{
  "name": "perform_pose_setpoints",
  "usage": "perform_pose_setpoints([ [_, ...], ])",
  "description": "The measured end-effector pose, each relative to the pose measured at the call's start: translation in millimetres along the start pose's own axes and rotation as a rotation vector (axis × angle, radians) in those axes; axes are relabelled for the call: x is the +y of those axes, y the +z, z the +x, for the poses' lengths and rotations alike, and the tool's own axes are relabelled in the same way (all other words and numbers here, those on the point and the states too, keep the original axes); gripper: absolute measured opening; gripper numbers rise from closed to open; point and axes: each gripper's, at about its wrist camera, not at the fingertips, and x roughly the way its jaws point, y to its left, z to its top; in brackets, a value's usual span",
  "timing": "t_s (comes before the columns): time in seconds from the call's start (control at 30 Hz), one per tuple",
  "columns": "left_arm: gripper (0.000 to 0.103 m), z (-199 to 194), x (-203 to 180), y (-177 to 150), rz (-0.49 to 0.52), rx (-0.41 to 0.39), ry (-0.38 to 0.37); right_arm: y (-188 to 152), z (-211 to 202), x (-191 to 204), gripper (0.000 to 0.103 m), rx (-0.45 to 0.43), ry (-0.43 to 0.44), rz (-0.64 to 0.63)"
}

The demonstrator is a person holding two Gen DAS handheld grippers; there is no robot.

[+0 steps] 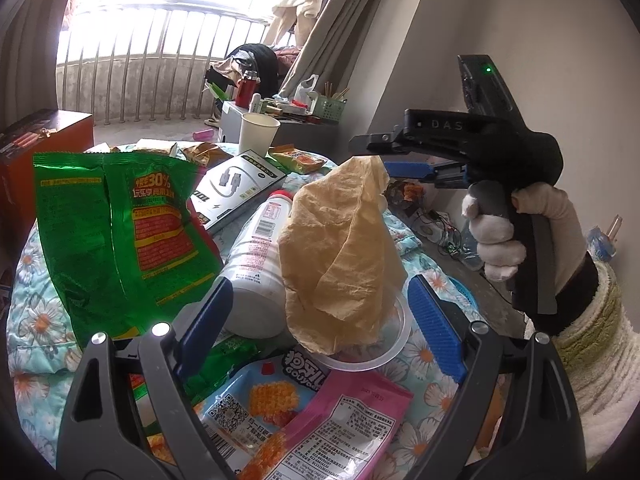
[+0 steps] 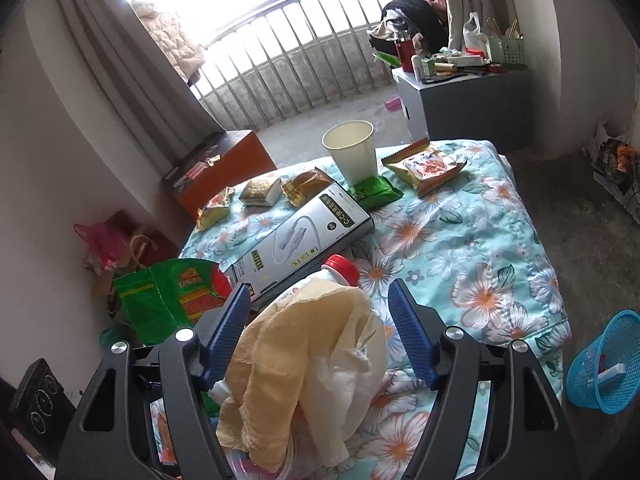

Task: Collect trash
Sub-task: 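Lift the tan paper up off the pile with right tool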

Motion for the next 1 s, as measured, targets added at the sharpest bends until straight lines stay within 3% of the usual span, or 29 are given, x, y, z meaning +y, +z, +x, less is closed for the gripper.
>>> perform_pose_setpoints([
  [0.07,0.085,1.5,1.3,0.3,-0.005,0.002,-0.003,-2.2,1.6,8.5,0.036,0.001,-0.006,-0.033],
  [0.17,0.085,2.8,2.4,-0.3,-0.006,0.005,-0.008,-4.9,-5.9,19.1,0.005,-0.038,-0.012,-0.066],
  [0.53,0.085,0.7,4.3,-2.9,-0.007,0.009,-0.006,3.4,-86.6,48.3,0.005,-0.312,0.169,-0.102],
  [0.77,0.085,-7.2,-4.5,-4.4,0.033,-0.003,-0.037,-7.9,-151.8,24.0,0.005,-0.478,0.1,-0.044],
  [1.0,0.085,-9.3,-27.4,-7.7,0.116,0.001,-0.094,-43.4,-202.5,-18.0,0.005,-0.556,-0.011,0.042],
])
